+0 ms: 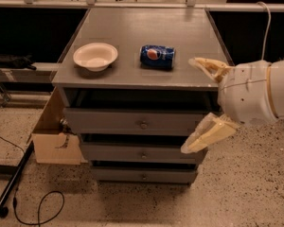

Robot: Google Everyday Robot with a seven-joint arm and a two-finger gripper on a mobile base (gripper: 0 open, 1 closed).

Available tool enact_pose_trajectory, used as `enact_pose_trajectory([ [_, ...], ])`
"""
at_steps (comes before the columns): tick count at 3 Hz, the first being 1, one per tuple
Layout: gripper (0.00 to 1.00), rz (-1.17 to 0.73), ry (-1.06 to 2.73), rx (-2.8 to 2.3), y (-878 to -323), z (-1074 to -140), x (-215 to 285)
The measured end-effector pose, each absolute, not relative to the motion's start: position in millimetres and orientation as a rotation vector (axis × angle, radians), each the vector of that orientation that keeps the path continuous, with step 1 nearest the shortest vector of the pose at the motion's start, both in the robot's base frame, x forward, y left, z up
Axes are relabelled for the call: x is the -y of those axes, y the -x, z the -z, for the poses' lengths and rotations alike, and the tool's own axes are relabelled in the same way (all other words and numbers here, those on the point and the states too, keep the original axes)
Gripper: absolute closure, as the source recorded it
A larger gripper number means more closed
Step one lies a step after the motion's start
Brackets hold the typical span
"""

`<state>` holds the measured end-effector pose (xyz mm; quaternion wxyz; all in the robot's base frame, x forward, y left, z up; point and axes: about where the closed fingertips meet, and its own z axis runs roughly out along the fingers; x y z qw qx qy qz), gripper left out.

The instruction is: Open middle drawer

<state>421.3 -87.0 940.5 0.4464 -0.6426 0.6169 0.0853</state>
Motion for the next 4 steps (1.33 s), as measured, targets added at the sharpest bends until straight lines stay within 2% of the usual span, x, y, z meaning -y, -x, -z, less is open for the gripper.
enact_pose_trajectory([
  [1, 0.0, -0.203, 1.63, -1.564, -425, -922, 79],
  [4, 0.0, -0.198, 1.732, -1.947, -440, -774, 116],
])
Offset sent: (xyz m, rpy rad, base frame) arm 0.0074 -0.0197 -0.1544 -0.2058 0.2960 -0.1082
